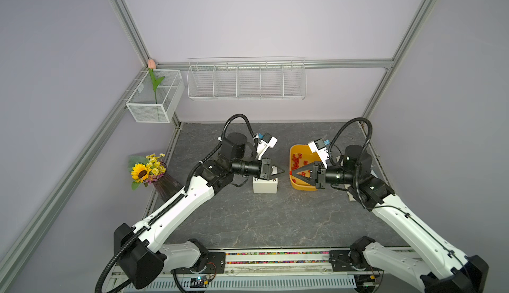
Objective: Cover the protruding screws with screw protection sleeves
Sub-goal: Attach the screw protection sleeve to the screw.
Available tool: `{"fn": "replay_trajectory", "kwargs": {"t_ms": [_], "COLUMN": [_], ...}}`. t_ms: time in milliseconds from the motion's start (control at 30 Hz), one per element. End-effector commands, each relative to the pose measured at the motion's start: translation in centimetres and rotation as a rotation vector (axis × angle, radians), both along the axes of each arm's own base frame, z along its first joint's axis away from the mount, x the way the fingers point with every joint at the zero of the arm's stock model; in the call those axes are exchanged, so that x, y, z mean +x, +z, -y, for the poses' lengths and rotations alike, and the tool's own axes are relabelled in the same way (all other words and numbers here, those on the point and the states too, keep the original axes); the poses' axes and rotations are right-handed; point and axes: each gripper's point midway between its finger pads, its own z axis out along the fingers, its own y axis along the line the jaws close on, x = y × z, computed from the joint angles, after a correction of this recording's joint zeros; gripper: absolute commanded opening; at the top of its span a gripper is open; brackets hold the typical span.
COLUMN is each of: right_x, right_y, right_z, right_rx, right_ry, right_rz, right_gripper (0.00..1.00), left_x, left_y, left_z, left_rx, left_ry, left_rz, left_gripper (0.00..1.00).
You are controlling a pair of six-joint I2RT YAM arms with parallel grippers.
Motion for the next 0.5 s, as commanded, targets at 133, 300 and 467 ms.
{"fn": "replay_trajectory", "kwargs": {"t_ms": [133,300,467], "right_x": [-0.21,-0.24,-0.32], "right_y": [0.67,0.59,0.62], "right_z": [-0.15,-0.11,-0.05], "right_rx": [0.003,0.001,0.000], "right_ry": [0.010,0.008,0.008], "right_rz": [0.016,0.016,0.017], "right_gripper": [0.06,0.06,0.07], "left_x": [0.07,0.20,0.24], "left_y": [1.03,0.90,0.86], "left_z": [0.54,0.57,0.46], "left_rx": [-0.015,-0.007,0.001], "left_ry": [-0.006,-0.003,0.003], "left_rz": [0.028,0.030,0.036], "left_gripper": [0.21,0.16,0.08]}}
